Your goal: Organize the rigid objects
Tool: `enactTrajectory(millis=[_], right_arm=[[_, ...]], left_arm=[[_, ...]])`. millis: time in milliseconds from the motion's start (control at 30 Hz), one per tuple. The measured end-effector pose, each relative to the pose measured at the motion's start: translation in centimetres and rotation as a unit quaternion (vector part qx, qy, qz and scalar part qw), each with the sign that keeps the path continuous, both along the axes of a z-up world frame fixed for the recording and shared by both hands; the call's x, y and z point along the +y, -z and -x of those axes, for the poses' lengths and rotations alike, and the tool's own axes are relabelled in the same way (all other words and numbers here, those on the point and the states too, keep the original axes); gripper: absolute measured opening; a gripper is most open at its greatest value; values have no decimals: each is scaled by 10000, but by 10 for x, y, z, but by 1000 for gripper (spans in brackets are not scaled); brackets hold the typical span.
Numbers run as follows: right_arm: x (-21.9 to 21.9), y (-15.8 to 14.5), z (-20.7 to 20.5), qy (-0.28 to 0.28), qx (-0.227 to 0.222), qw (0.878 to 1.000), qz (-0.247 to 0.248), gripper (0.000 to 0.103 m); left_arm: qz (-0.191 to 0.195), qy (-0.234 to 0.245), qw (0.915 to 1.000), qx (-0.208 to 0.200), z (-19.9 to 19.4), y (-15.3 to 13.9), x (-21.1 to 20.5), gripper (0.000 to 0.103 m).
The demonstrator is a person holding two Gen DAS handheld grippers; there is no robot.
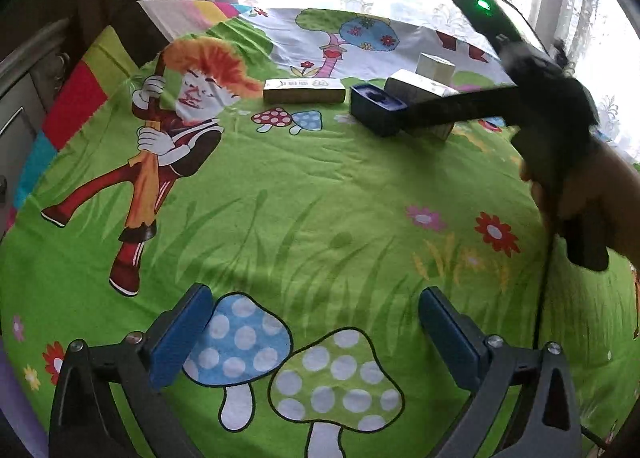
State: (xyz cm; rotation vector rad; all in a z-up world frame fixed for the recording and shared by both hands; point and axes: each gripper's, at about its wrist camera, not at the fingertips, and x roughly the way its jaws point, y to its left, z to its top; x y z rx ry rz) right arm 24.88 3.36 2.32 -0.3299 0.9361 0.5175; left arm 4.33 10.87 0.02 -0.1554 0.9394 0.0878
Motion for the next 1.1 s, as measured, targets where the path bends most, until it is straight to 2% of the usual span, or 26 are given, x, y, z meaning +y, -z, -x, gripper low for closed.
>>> enactTrajectory(millis=[33,67,100,233,300,500,633,767,800,833,867,900,967,1100], right_arm=[[2,0,-2,-9,-10,10000,-15,96],[3,-1,1,-39,-21,10000,-87,81],[5,-3,5,-95,-100,9998,-136,46],[-18,-8,47,-180,-106,9998,-36,44],[-55,-11,81,19,-109,9999,-86,44],[-150,-16,165,751,-189,9969,-121,44],[-169,-16,193,820,-338,9960,-89,44],[-176,-16,203,905,-431,9949,-136,45],[-176,-16,202,913,-420,9948,-155,45],[-177,-16,202,924,-412,9947,-169,45],[-178,-16,202,931,-400,9947,-200,45],[-178,-16,202,934,-398,9946,-211,45],[-177,-16,202,938,-398,9946,-214,45],[-178,-16,202,949,-381,9945,-247,45]], left_arm=[[-1,-5,10000,2,0,-1,1,103],[-3,-5,10000,2,2,-1,1,103],[-1,-11,10000,4,0,0,1,103],[-18,-22,10000,33,-3,1,0,103],[-36,-18,10000,51,-10,1,-1,103],[34,-266,9986,449,-88,-2,-8,103],[-24,-345,9987,370,-144,-2,-25,103],[-43,-635,9977,248,-170,-1,-25,103],[-66,-649,9977,178,-168,-1,-25,95],[-71,-628,9980,58,-162,-4,-26,80],[-105,-476,9987,-122,-152,-9,-30,31],[-112,-317,9994,-122,-147,-11,-34,27],[62,173,9997,-139,-120,-11,-42,27],[160,787,9965,-217,-61,-11,-57,26]])
